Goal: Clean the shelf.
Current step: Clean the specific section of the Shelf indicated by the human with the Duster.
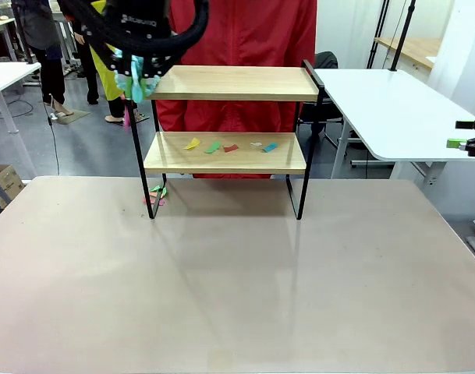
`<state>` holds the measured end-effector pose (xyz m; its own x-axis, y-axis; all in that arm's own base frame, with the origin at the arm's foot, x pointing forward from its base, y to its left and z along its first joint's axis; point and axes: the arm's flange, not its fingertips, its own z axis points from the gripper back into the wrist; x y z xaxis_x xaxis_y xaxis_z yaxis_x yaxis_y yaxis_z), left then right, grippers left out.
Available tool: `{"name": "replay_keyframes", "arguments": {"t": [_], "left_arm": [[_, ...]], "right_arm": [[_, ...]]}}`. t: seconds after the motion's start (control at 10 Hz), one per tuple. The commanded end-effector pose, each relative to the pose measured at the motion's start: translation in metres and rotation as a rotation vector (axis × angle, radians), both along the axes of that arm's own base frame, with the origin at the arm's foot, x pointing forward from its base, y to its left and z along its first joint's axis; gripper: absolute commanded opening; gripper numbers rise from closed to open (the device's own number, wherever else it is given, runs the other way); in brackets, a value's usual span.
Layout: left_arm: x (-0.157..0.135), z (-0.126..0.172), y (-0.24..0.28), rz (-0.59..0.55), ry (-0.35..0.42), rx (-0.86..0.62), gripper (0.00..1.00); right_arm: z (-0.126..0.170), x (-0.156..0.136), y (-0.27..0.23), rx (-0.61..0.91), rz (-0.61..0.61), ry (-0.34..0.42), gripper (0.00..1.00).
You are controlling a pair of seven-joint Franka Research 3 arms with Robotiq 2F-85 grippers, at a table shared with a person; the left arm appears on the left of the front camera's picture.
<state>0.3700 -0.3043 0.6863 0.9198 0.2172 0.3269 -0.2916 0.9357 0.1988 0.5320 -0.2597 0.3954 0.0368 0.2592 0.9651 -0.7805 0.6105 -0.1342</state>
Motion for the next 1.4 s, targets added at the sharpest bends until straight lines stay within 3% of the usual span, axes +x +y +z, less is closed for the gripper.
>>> {"name": "replay_keyframes", "arguments": {"t": [0.0, 0.2, 0.5, 0.6, 0.7, 0.9, 1.3], "left_arm": [[-0.017, 0.003, 0.016, 0.096, -0.123, 0.044, 0.13], [-0.029, 0.015, 0.025, 0.102, -0.195, -0.005, 0.13], [-0.041, 0.024, 0.039, 0.011, -0.282, -0.131, 0.13], [-0.038, 0.02, 0.037, -0.032, -0.271, -0.205, 0.13], [-0.037, 0.04, 0.024, 0.065, -0.247, -0.077, 0.13], [-0.037, 0.04, 0.024, 0.065, -0.247, -0.077, 0.13], [-0.042, 0.056, 0.035, -0.107, -0.347, -0.294, 0.13]], "right_arm": [[0.006, 0.001, 0.002, -0.006, -0.008, 0.02, 1.0], [0.006, 0.001, 0.002, -0.006, -0.008, 0.02, 1.0], [0.006, 0.001, 0.002, -0.006, -0.008, 0.02, 1.0], [0.006, 0.001, 0.002, -0.006, -0.008, 0.02, 1.0], [0.006, 0.001, 0.002, -0.006, -0.008, 0.02, 1.0], [0.006, 0.001, 0.002, -0.006, -0.008, 0.02, 1.0], [0.006, 0.001, 0.002, -0.006, -0.008, 0.02, 1.0]]}}
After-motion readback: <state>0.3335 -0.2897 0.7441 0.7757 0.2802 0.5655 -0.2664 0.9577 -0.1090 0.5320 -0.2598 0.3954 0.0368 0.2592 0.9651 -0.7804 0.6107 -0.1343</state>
